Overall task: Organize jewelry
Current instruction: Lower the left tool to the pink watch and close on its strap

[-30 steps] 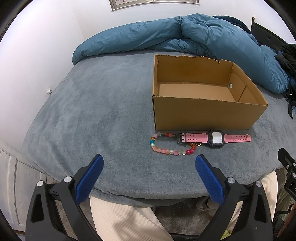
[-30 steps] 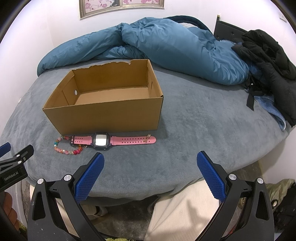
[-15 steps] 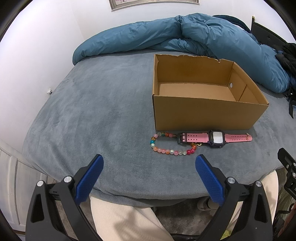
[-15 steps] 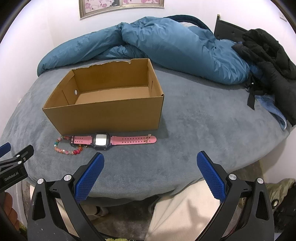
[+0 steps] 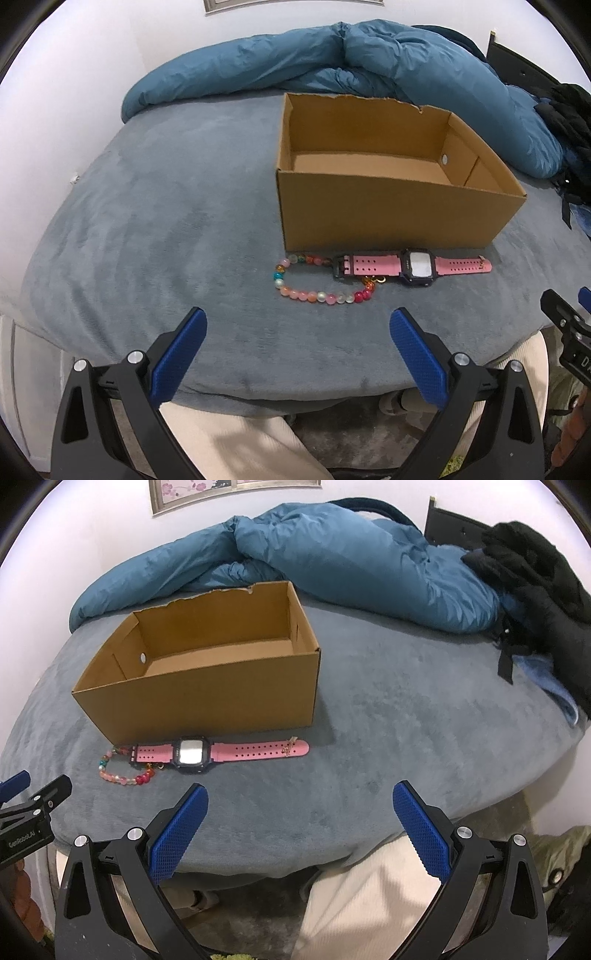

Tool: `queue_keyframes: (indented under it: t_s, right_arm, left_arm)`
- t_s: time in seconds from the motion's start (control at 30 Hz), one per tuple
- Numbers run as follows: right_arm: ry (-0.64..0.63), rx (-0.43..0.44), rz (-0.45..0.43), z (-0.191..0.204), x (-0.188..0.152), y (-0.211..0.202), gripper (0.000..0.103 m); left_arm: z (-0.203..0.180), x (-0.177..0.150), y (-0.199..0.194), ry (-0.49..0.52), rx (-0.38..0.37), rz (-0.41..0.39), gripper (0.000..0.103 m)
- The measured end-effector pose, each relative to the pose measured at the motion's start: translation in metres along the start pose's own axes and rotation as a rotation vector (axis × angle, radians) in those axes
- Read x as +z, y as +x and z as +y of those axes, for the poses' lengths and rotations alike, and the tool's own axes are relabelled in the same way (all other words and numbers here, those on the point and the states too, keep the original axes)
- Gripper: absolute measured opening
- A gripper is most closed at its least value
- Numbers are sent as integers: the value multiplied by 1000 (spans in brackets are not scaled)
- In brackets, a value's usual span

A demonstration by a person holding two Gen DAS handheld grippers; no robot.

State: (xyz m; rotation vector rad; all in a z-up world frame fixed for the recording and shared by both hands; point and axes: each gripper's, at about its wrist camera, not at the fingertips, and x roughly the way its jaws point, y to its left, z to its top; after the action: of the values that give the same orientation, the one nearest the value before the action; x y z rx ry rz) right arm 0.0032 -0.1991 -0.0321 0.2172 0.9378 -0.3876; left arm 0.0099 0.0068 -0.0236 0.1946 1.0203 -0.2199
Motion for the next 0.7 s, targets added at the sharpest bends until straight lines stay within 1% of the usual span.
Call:
queue_keyframes:
  t_s: [0.07, 0.13, 0.2, 0.23, 0.27, 0.3, 0.37, 0.4, 0.47, 0.5, 0.57, 0.6, 0.63, 0.67, 0.7]
  right_arm:
    - [10, 16, 5, -4, -1, 6, 96]
    - [12, 30, 7, -5, -2, 14, 96]
    - [13, 42, 9, -7, -1, 21, 96]
    - [14, 50, 8, -7, -1, 24, 96]
    - [15, 58, 6, -8, 0, 27, 96]
    - [13, 68, 4, -8, 1, 32, 96]
    - [11, 80, 3, -9, 3, 38, 96]
    - [11, 83, 2, -8, 3, 40, 96]
    - [15, 99, 4, -8, 5, 49, 94]
    - [18, 109, 6, -8, 6, 51, 91]
    - [19, 125, 10, -8, 7, 59, 90]
    - [21, 130, 12, -8, 8, 62, 86]
    - [24, 143, 18, -8, 8, 66, 83]
    - [27, 154, 23, -9, 8, 70, 82]
    - [28, 158, 25, -8, 8, 73, 79]
  left_arm:
    - [-3, 0, 6, 8, -23, -6, 97]
    - [-7, 1, 11, 25, -54, -30, 97]
    - [-12, 2, 13, 60, -123, -88, 97]
    - [-13, 3, 14, 73, -146, -107, 97]
    - [-14, 4, 16, 83, -189, -128, 97]
    - [-16, 6, 17, 81, -217, -134, 97]
    - [-15, 9, 24, 55, -303, -137, 97]
    - [-16, 10, 26, 42, -329, -136, 97]
    - [-15, 13, 33, 7, -391, -119, 97]
    - [-15, 15, 38, -12, -422, -107, 97]
    - [-17, 19, 47, -36, -442, -93, 97]
    - [-18, 19, 49, -40, -444, -98, 97]
    - [-18, 20, 51, -36, -434, -104, 97]
    - [-22, 21, 54, -15, -402, -113, 97]
    - [-24, 21, 54, 5, -386, -116, 97]
